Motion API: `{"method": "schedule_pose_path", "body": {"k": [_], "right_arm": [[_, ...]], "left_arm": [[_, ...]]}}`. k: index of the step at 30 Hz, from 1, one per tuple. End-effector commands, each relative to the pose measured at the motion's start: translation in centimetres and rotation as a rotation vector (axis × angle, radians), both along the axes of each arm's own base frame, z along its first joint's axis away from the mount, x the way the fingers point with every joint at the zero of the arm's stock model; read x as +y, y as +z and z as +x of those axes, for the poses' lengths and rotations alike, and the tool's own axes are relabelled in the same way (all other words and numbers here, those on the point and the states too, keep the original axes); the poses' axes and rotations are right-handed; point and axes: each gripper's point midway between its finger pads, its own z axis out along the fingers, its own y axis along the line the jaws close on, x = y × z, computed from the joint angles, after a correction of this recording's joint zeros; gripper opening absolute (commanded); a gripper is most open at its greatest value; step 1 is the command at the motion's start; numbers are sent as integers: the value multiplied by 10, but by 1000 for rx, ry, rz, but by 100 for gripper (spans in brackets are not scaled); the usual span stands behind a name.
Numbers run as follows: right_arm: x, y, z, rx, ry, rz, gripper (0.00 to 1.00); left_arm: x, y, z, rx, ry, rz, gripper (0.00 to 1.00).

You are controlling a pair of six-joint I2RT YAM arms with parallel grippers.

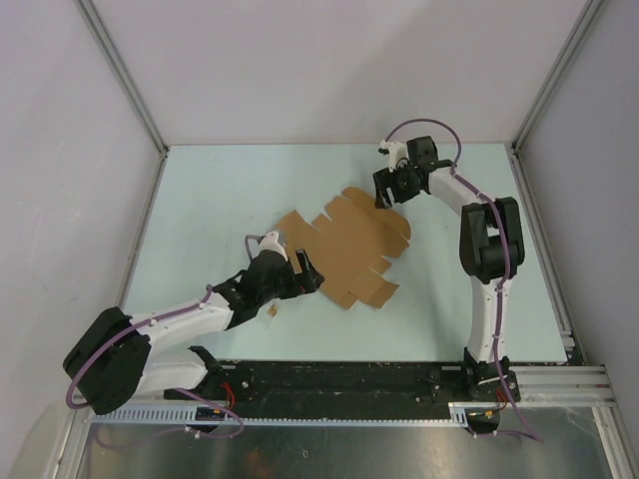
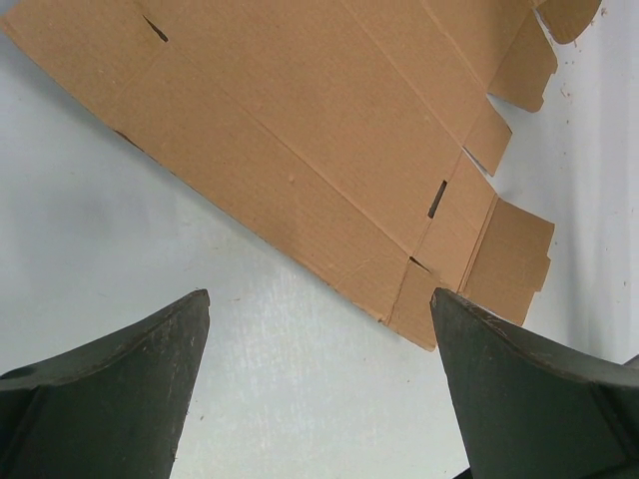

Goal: Fold the paper box

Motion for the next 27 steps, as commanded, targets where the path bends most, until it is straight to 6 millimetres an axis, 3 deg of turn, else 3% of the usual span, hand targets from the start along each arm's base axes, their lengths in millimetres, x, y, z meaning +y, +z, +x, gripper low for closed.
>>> {"method": "schedule_pose_path", "body": {"k": [1,7,17,18,22,27], "right_arm": [[5,6,6,-10,40,19,70],[6,-5,2,33,38,28,54],[5,-12,-5,75,20,49,39],[6,-8,-7,78,10,63,31],[3,-1,-14,86,-38,100,14],[-2,9,-28,87,-123,101,0]], "left_arm": [[-3,12,4,-19,17,-53,97],[-2,11,6,-13,22,-53,97],[-1,7,8,1,26,-53,97],[-1,7,8,0,26,-54,97],[2,6,11,1,36,-51,97],[7,1,19,12,59,-42,96]]}}
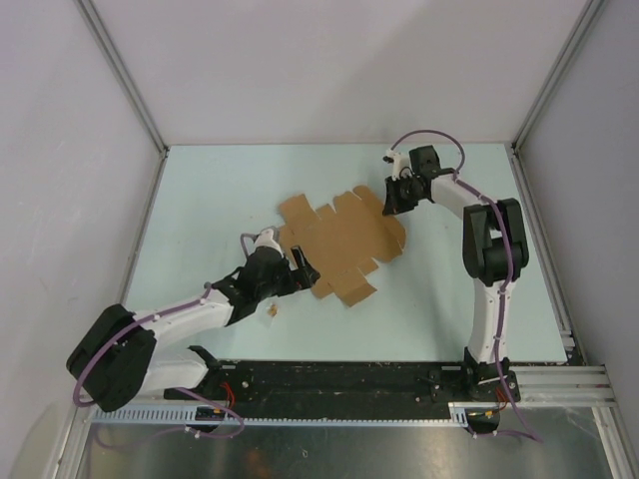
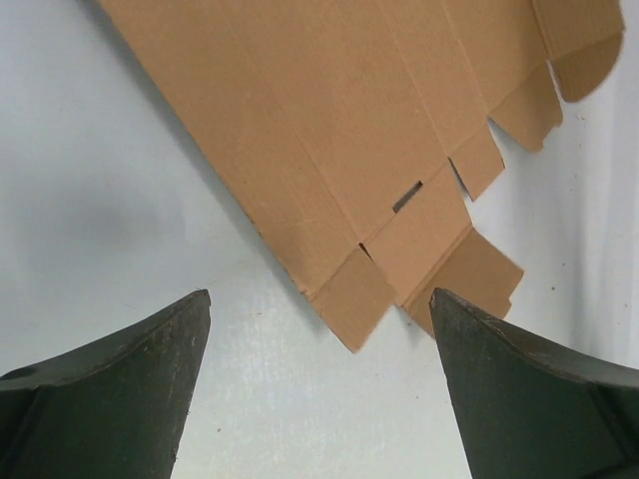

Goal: Fold the paper box

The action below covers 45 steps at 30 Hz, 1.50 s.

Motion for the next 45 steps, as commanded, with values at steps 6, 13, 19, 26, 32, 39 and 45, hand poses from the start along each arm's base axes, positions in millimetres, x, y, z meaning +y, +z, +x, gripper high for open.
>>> {"method": "schedule_pose_path", "body": {"k": [6,13,19,26,32,39,45], "right_arm": [[-3,19,-33,-14,-103,-44,0],[-5,15,-50,16,-132,-45,0],[-4,16,-55,34,-143,-30,0],[-6,11,-61,48,-145,-37,0],[-1,5,-67,55,-132,-45,0],[4,-3,-74,65,-119,-66,0],[6,-9,-80,86,-130,-64,0]], "left_arm": [[12,-3,29,2,74,-28,95],[7,-8,55,3,62,-35,87],[0,-25,54,48,48,-53,79],[0,-32,50,61,41,-53,65],[-1,-14,54,-1,16,-55,51],[-3,-9,53,-18,-5,-56,32],[2,10,53,-75,4,-69,23]]}}
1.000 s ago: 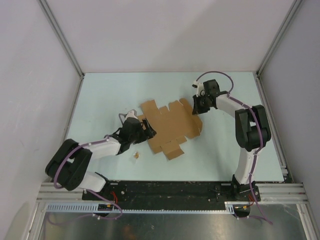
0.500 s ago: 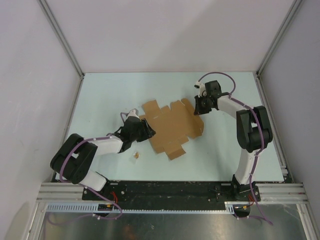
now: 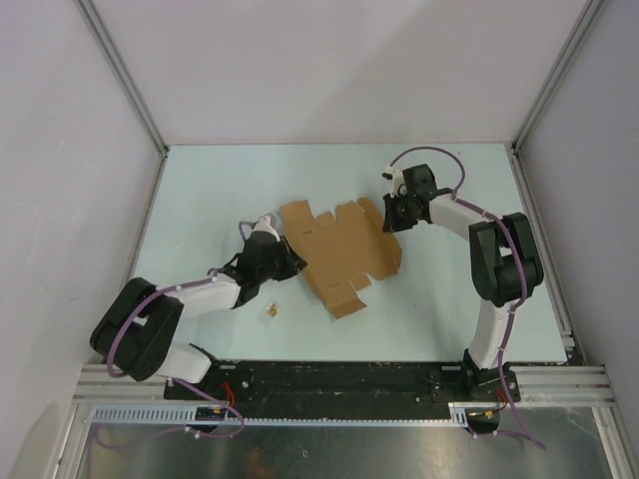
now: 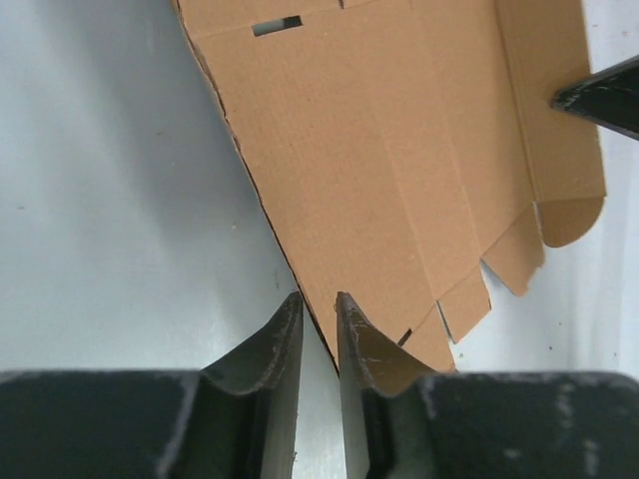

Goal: Fold the paper box

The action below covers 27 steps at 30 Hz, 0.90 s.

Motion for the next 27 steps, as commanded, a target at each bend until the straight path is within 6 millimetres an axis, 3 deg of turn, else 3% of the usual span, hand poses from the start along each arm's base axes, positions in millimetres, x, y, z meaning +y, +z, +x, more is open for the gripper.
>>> {"method": "schedule_pose_path", "body": {"k": [1,9,18,27], "right_arm": [[3,-6,-20,57,-5,0,0],[7,-9,-26,55,5,-26,0],[14,-8,-33,26,1,-52,0],[20,8,-37,-9,11,-47,0]], "left_arm": [[-3,35,6,-108,-16,-40,22],[-16,58,10,-144,-74,-67,8],[-18,78,12,-191,-101,-71,9],[-14,74,12,-187,-120,-13,11]]}}
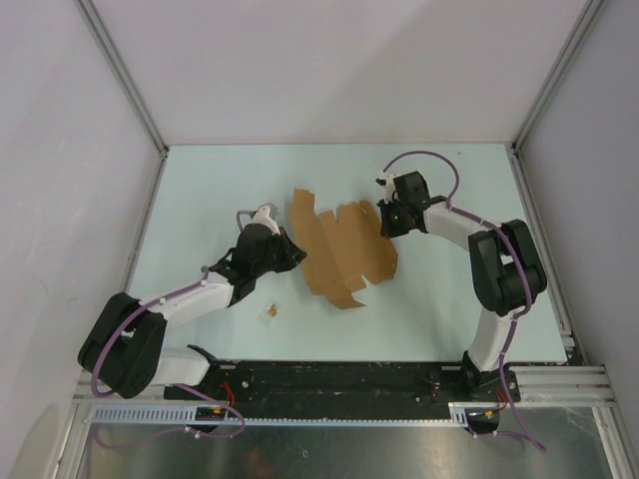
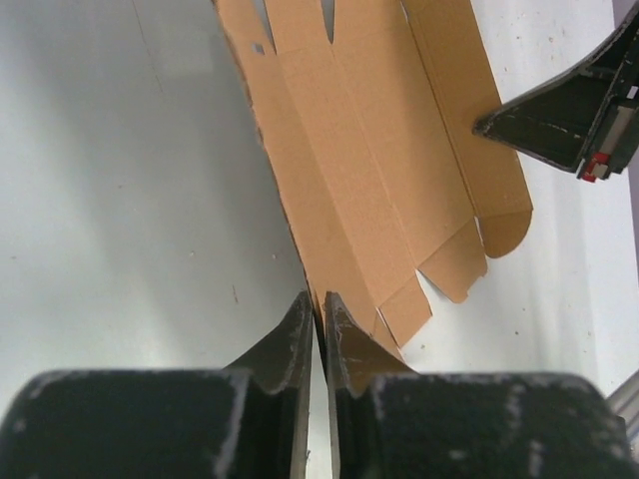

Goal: Fold the paper box

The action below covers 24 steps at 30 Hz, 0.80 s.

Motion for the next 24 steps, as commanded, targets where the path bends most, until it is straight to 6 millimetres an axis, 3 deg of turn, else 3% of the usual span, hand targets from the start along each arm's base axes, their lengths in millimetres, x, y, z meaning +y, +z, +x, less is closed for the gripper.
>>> {"method": "schedule_pose_path", "body": {"k": [1,14,24], "right_arm": [[12,8,-24,43,36,24,0],[24,16,-34,27,70,17,0],[27,20,-37,15,73,34,0]], "left_arm": [[-8,22,9,-63,-58,20,14],[-11,20,21,-32,-78,104,17],[-20,36,23,-48,-104,59,18]]}}
